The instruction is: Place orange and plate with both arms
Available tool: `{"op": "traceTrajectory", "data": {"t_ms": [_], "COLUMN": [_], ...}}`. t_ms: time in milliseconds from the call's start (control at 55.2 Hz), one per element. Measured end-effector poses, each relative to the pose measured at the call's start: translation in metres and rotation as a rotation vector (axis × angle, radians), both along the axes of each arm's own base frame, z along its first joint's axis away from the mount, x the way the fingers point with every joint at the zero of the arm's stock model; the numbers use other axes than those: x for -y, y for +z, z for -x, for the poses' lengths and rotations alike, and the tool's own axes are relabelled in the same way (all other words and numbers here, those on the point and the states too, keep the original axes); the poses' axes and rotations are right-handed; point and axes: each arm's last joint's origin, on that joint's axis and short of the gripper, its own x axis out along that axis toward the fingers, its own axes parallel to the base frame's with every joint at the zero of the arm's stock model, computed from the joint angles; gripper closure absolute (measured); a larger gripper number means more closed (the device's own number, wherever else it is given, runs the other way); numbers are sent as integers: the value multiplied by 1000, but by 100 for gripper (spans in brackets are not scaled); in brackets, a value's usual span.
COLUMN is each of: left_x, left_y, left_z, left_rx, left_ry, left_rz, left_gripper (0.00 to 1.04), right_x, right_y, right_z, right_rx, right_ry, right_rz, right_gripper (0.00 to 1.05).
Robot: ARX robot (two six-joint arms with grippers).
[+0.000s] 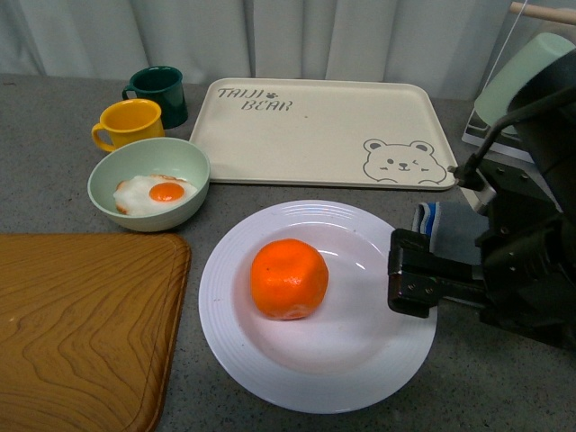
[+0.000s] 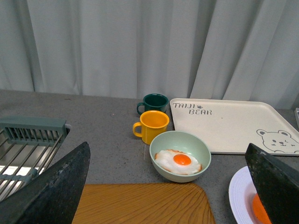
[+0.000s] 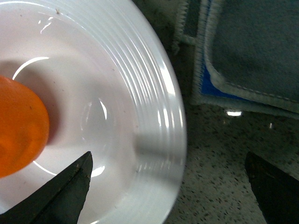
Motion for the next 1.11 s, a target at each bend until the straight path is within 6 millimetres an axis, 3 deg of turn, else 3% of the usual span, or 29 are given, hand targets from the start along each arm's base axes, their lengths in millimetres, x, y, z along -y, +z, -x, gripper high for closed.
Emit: {"op": "traceTrajectory", "data": {"t_ms": [362, 797, 1105], "left_x": [0, 0, 0], "left_y": [0, 0, 0], "left_z": [0, 0, 0], "left_rx": [0, 0, 0], "left_ry": [0, 0, 0], "left_rz": [0, 0, 0], "left_gripper": [7, 7, 7], "right_x": [-22, -24, -17], "right_y": [-14, -16, 3], "right_z": [-28, -31, -25], "right_rx": [-101, -146, -123], "right_ry": [3, -11, -61], "right_rz": [12, -1, -133], "right_gripper": [11, 72, 87]}}
